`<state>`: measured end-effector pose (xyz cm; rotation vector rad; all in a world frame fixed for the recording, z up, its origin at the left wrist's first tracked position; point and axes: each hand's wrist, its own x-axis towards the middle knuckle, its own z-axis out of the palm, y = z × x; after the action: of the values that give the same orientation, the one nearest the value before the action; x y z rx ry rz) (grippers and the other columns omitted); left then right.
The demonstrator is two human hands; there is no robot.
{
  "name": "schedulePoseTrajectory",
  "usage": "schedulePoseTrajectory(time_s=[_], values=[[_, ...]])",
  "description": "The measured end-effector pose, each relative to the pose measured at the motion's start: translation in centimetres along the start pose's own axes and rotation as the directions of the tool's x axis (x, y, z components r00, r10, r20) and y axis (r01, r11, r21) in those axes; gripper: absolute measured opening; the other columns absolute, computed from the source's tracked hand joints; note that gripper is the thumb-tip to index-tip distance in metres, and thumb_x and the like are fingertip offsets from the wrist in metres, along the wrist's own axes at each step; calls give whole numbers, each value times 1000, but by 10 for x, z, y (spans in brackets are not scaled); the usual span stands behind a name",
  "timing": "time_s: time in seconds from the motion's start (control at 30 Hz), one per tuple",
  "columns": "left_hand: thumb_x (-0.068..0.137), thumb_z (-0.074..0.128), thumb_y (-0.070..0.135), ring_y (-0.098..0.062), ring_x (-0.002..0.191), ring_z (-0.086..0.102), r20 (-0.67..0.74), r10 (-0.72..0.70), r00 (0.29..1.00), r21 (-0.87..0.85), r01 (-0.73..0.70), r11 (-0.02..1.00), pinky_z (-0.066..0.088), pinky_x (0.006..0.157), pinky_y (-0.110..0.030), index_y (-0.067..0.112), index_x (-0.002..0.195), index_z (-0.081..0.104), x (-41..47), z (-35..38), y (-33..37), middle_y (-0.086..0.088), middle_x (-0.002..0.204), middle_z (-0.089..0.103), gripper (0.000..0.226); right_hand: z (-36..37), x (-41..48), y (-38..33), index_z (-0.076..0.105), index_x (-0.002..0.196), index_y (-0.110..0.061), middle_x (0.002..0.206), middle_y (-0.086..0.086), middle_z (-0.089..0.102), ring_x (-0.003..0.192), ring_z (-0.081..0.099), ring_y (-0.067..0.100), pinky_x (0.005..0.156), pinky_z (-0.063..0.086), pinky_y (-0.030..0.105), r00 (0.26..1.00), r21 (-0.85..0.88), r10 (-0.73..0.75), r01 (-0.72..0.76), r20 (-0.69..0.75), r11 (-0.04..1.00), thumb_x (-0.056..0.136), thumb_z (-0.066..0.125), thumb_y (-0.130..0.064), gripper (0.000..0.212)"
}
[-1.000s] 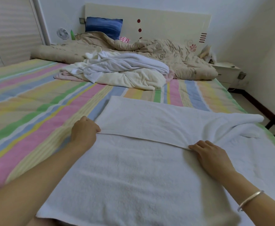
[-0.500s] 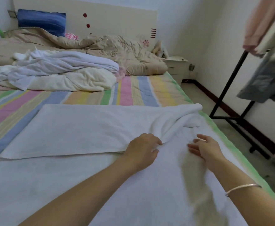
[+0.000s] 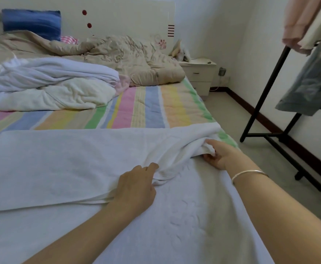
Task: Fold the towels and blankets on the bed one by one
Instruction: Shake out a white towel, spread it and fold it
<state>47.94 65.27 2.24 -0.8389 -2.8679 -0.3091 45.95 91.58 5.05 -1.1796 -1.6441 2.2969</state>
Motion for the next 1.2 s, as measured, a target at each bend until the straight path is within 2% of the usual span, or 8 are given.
schedulePoseTrajectory(time_s=[0.07,0.2,0.4,0.53,0.67,0.87,1.03,1.2], values=[[89,59,33,-18,94,61,-40,13,999,6,-13,1000,47,72,-30,31,141,39,-1,-4,1,3,102,61,56,2,3,-2,57,102,-16,79,4,59,67,57,16,44,47,24,1000,-81,8,-9,-13,997,87,69,-23,20],[43,95,31,-13,53,57,-150,164,975,168,-138,976,39,33,-23,16,117,68,0,6,-3,6,67,58,81,-12,-8,-17,53,98,-13,77,4,53,64,52,16,41,47,22,992,-118,-95,84,-87,989,88,68,-20,19],[33,87,5,-18,63,57,-181,253,950,286,-196,938,37,36,-25,13,111,60,-13,0,-6,1,80,57,83,-84,-56,-22,60,78,-4,73,10,55,74,55,27,64,46,33,915,-424,-356,252,-187,870,84,66,-10,11],[33,70,-12,-17,50,46,-203,262,944,302,-194,933,24,35,-25,15,74,54,-34,-8,-2,2,66,46,52,-112,-64,14,63,77,-6,87,16,65,72,59,28,72,49,35,966,-581,-250,168,-62,796,86,68,-13,12],[25,70,-10,-18,44,39,-160,179,971,279,-130,951,21,36,-24,16,63,45,-40,-10,-1,3,58,40,52,-115,-55,31,64,100,-2,100,17,68,93,65,35,85,53,41,980,-614,-190,118,-53,780,88,68,-19,21],[29,74,-5,-18,42,39,-139,115,984,231,-81,970,21,37,-24,18,62,41,-28,-16,-4,4,55,40,52,-118,-54,36,60,88,-10,86,9,63,77,59,26,76,49,34,934,-630,-348,222,-81,744,88,66,-16,9],[74,66,13,-18,76,52,-92,115,989,130,-103,986,32,57,-28,23,85,52,-35,0,-8,6,82,52,21,-123,-58,46,48,128,-17,124,9,55,113,54,32,92,47,39,887,-912,-459,143,-55,385,83,67,-30,51],[92,50,37,-12,106,51,-20,108,994,-78,-109,991,43,83,-26,30,118,57,-56,-8,-18,11,112,56,28,-76,-87,62,42,142,-17,145,10,42,134,34,31,108,27,43,614,-934,-747,355,255,-28,88,55,-26,56]])
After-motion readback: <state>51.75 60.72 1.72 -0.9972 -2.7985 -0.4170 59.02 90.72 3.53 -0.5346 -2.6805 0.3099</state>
